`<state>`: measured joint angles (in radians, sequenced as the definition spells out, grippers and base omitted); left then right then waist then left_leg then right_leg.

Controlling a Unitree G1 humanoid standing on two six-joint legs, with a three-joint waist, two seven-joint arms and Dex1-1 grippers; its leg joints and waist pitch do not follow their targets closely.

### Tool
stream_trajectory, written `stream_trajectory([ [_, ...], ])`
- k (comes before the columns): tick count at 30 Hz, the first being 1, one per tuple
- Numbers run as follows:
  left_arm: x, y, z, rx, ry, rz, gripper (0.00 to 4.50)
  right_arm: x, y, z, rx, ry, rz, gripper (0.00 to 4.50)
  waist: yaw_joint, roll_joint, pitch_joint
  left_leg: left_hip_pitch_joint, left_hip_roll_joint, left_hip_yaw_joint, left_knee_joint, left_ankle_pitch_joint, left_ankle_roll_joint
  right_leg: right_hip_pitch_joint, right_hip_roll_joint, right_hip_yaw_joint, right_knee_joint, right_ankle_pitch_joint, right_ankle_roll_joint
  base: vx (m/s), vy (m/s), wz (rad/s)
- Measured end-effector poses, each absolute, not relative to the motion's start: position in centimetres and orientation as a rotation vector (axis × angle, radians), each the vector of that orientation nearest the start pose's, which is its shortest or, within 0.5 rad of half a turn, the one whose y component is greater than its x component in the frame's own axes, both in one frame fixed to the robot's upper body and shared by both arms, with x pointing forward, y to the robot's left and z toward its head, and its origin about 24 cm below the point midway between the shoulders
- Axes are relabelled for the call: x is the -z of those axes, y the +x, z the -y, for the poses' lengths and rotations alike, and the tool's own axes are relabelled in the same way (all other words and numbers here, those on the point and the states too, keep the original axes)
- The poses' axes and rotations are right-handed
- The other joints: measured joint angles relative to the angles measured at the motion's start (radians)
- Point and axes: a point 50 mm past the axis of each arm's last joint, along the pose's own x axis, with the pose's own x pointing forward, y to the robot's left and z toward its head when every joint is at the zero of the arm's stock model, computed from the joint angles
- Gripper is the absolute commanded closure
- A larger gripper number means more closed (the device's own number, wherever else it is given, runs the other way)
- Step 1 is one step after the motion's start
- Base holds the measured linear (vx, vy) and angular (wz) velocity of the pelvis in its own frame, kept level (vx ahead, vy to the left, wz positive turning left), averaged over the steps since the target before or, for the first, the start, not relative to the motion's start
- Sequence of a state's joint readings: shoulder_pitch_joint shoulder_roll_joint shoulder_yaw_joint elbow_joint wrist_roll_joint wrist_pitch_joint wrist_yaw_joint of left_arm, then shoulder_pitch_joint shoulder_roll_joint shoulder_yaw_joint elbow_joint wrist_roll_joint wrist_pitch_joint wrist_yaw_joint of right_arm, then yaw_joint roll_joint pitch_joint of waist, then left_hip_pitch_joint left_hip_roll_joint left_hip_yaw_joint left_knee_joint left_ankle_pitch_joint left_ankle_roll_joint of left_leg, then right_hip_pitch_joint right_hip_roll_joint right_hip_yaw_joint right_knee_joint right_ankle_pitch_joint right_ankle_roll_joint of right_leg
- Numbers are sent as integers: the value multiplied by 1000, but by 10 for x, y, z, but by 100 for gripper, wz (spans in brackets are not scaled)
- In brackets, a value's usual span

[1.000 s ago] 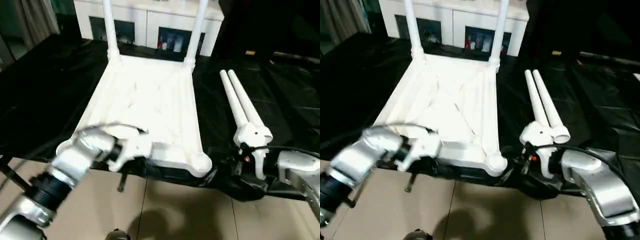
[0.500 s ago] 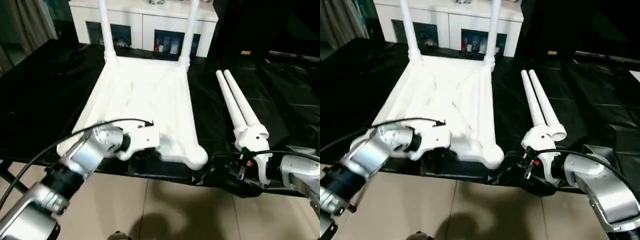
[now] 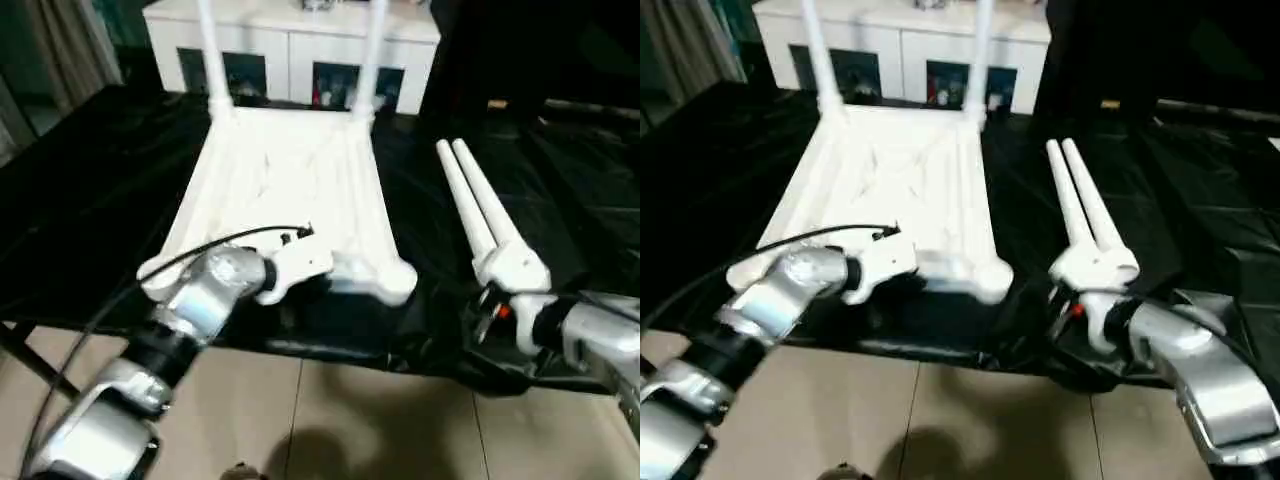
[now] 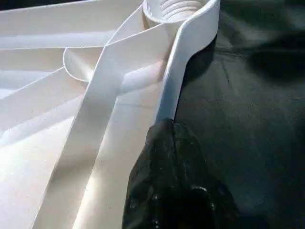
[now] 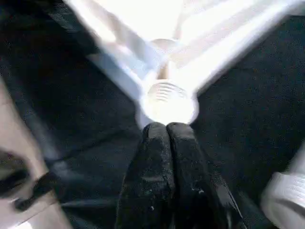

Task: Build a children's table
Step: Rotate table base, then pick table leg

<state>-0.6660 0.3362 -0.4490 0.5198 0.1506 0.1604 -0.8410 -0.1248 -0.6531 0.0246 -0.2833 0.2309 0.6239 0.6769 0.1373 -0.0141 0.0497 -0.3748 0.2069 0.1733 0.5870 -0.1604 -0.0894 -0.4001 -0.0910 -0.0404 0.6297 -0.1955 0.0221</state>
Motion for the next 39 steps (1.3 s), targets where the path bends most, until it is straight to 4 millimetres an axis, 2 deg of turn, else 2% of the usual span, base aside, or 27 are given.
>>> stream_trajectory([
  [4, -64, 336, -102, 1064, 722, -347, 450, -104, 266, 214, -539, -390, -366, 446, -11, 0, 0, -1, 0, 0, 0, 0, 0, -2, 0, 0, 0, 0, 1, 0, 0, 0],
  [6, -69, 337, -111, 1032, 703, -339, 450, -112, 284, 215, -405, -322, -337, 446, -28, 0, 0, -1, 0, -1, 0, 1, -1, -3, 1, -1, 1, 1, 0, 0, 0, 0],
  [7, -76, 338, -114, 1014, 673, -319, 450, -115, 291, 216, -345, -266, -326, 430, -30, 0, 0, -2, 0, -1, 0, 1, -1, -4, 1, -1, 1, 3, -1, 0, 0, 0],
  [9, -98, 340, -116, 979, 625, -241, 450, -116, 302, 221, -240, -159, -331, 408, -28, 0, 0, -3, 0, -1, 0, 1, -1, -4, 0, -1, 1, 5, -6, 0, 0, 0],
  [11, -114, 343, -121, 943, 656, -187, 450, -112, 311, 227, -173, -118, -363, 400, -27, 2, -1, -3, 0, -1, 0, 1, -1, -4, 0, -1, 0, 5, -6, 0, 0, 0],
  [12, -117, 344, -125, 926, 666, -178, 450, -109, 312, 229, -156, -113, -376, 376, -24, 3, -1, -4, 0, -1, 0, 1, -1, -4, 0, -1, -1, 5, -5, 0, 0, 0],
  [14, -120, 346, -135, 885, 683, -181, 450, -103, 323, 232, -114, -87, -420, 364, -27, 6, 1, -5, 0, -1, 1, 1, -1, -4, 0, -1, -1, 5, -5, 0, 0, 0],
  [16, -123, 346, -134, 882, 644, -161, 450, -99, 333, 236, -71, -75, -450, 344, -27, 8, 2, -9, 0, -1, 3, 1, -1, -6, 0, -1, -1, 5, -6, 0, 0, 0],
  [20, -133, 335, -115, 965, 475, -79, 450, -104, 358, 233, -42, -57, -448, 313, -25, 9, 3, -11, 0, 2, 4, 1, -1, -8, 0, -1, 0, 5, -6, 0, 0, 0],
  [22, -137, 326, -109, 1004, 414, -72, 450, -111, 375, 231, -19, -61, -453, 289, -32, 11, 4, -14, 0, 3, 4, 1, -1, -12, 0, 0, 0, 5, -7, 0, 0, 0],
  [25, -134, 320, -110, 1023, 389, -103, 450, -115, 384, 232, 6, -84, -453, 268, -37, 8, 7, -14, 0, 4, 3, 1, -1, -14, 1, -1, 1, 5, -6, 0, 0, 0],
  [29, -132, 306, -123, 1046, 394, -179, 450, -113, 392, 238, 52, -138, -516, 232, -49, 0, 31, -20, 0, 4, 2, 1, -1, -20, 1, -1, 1, 5, -7, 0, 0, 0],
  [30, -133, 303, -127, 1053, 401, -195, 450, -115, 393, 238, 59, -145, -518, 232, -50, 0, 40, -21, 0, 4, 2, 1, -1, -21, 1, 0, 1, 6, -7, 0, 0, 0],
  [31, -134, 300, -129, 1060, 406, -210, 450, -116, 394, 239, 67, -149, -515, 213, -50, 0, 48, -23, 0, 4, 2, 1, -1, -23, 1, 0, 1, 6, -8, 0, 0, 0],
  [32, -138, 297, -133, 1068, 417, -224, 450, -118, 396, 240, 74, -148, -524, 213, -50, 1, 54, -29, 0, 3, 3, 1, -1, -29, 1, 0, 1, 7, -9, 0, 0, 0],
  [33, -140, 295, -134, 1072, 418, -230, 450, -119, 396, 242, 80, -151, -527, 193, -50, 1, 56, -33, 0, 4, 3, 1, -1, -34, 1, 0, 1, 7, -10, 0, 0, 0],
  [34, -142, 293, -135, 1076, 419, -232, 450, -119, 396, 243, 81, -147, -529, 193, -49, 2, 58, -36, 0, 4, 3, 2, 0, -36, 1, 0, 1, 7, -10, 0, 0, 0],
  [39, -155, 288, -148, 1057, 448, -254, 450, -125, 400, 238, 16, -111, -547, 151, -49, 2, 86, -49, 0, 5, 3, 7, 8, -47, 3, 0, 1, 7, -11, 0, 0, 0],
])
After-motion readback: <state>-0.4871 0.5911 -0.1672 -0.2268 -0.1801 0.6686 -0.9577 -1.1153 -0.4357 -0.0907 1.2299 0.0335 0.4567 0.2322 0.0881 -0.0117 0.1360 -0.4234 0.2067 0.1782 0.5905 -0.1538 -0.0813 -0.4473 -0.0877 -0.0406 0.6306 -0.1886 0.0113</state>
